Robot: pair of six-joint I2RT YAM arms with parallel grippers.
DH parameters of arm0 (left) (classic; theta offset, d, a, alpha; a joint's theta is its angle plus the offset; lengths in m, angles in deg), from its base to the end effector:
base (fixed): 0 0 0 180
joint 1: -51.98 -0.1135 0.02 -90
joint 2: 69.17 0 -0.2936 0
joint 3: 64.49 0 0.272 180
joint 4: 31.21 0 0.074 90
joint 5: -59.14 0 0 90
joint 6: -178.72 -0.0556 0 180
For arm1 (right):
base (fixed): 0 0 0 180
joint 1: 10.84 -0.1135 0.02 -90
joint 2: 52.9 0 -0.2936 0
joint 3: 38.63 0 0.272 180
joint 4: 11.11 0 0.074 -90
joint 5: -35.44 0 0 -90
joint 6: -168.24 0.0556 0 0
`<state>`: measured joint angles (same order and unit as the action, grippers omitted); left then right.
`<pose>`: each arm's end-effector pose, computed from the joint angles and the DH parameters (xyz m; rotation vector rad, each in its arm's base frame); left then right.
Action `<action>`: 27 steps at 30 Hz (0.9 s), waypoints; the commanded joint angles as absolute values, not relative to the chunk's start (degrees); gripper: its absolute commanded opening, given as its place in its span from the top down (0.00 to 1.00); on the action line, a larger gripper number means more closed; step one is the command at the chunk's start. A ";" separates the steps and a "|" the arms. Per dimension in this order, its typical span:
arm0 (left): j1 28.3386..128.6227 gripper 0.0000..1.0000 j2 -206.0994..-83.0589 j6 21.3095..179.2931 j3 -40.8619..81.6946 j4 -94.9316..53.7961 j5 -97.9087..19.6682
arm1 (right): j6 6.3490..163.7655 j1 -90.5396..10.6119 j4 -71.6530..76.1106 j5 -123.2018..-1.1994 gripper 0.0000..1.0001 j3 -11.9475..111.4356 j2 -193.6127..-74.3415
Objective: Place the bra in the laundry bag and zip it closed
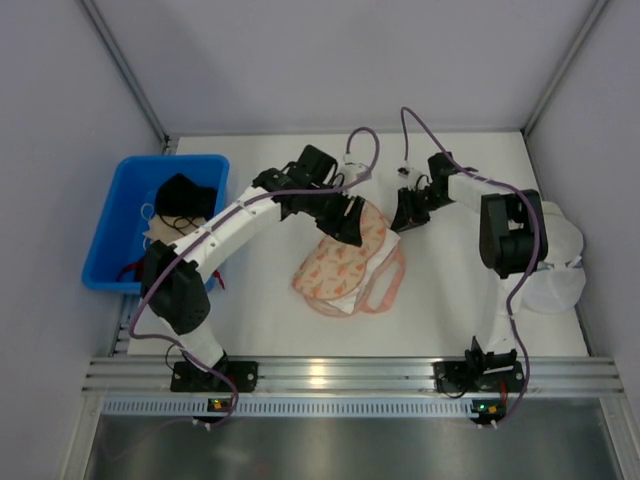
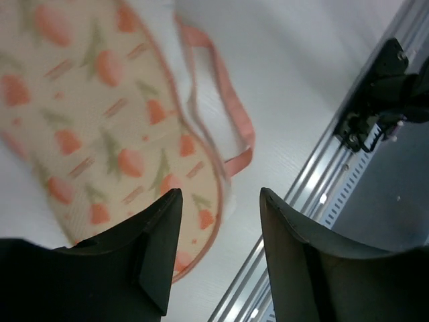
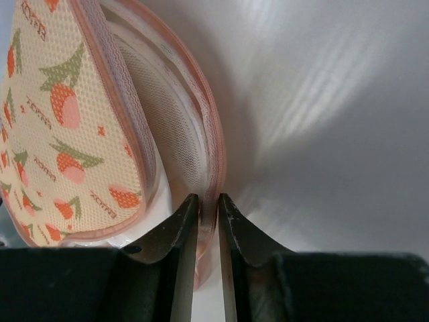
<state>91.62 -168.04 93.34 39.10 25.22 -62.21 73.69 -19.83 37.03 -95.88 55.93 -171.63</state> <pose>0.2985 -0.2849 0.3306 1.0032 2.3548 -0.9954 0.4333 0.1057 0.1493 -0.4731 2.6486 1.0282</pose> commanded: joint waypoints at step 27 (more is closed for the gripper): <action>62.11 0.46 -164.09 94.87 21.37 22.92 -57.23 | 70.95 -21.12 42.40 -99.56 0.74 32.56 -153.63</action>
<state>66.29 -166.67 92.56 22.44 22.81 -56.55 70.82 -19.31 39.98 -95.90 33.22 -158.00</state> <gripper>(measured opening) 0.543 0.213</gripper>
